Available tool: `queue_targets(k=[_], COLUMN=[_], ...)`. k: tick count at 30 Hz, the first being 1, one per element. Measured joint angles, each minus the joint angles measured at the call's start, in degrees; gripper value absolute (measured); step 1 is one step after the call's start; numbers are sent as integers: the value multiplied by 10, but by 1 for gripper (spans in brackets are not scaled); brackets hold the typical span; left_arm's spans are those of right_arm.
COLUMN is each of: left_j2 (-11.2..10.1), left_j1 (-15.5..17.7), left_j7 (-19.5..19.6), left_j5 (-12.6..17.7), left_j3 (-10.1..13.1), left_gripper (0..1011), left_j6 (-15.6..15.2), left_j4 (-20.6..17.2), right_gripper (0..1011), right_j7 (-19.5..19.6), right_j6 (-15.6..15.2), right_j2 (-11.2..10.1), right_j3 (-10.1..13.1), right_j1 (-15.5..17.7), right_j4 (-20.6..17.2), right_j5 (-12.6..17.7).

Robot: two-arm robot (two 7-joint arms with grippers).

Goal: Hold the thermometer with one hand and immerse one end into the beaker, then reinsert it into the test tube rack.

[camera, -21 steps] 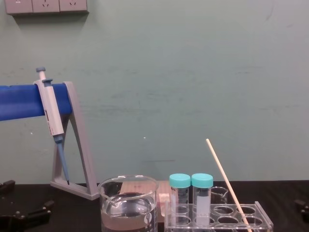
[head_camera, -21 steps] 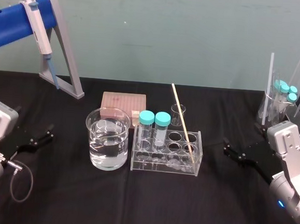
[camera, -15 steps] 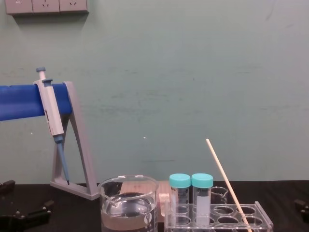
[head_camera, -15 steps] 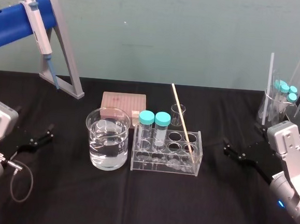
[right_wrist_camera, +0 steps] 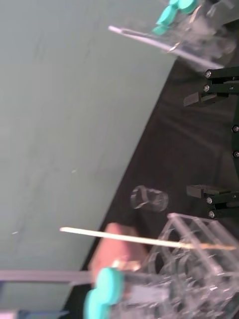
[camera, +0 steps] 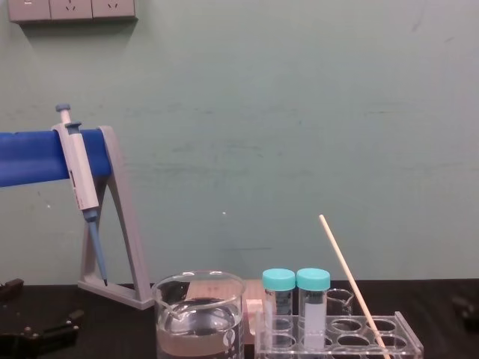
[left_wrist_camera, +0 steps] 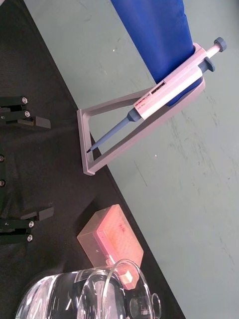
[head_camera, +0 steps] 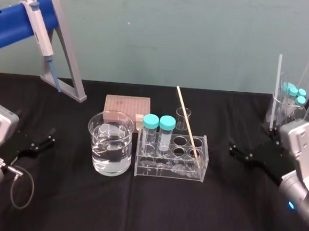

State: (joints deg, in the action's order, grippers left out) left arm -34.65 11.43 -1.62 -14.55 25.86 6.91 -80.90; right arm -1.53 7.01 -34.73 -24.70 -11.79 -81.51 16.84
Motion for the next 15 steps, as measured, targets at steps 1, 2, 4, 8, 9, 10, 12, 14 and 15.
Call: queue_targets(k=[1,2,4,8,9,10,12,14,15], left_j2=[0,0,0,0,0,0,0,0,0], left_j1=[0,0,0,0,0,0,0,0,0], left_j7=[0,0,0,0,0,0,0,0,0], left_j5=[0,0,0,0,0,0,0,0,0], left_j3=[0,0,0,0,0,0,0,0,0], left_gripper=[1004,1004,1004,1004,1004,1004,1004,1004,1004], left_j6=[0,0,0,0,0,0,0,0,0], left_j4=[0,0,0,0,0,0,0,0,0], right_gripper=[1003,1003,1003,1003,1003,1003,1003,1003,1003], right_j7=[-7,-23,-37,-69,-80,-85,-93,-112,-117], right_j6=[-2,-10,-21,-60,-79,-90,-112,-155,-166], right_j2=[0,0,-1,-2,-3,-4,-5,-5,-4], right_j3=[3,10,19,38,43,45,48,54,55], right_j1=[-1,-4,-8,-20,-27,-32,-41,-59,-64], right_j4=[-3,-10,-19,-44,-55,-60,-71,-86,-90], right_j5=[7,22,39,77,89,93,100,118,123])
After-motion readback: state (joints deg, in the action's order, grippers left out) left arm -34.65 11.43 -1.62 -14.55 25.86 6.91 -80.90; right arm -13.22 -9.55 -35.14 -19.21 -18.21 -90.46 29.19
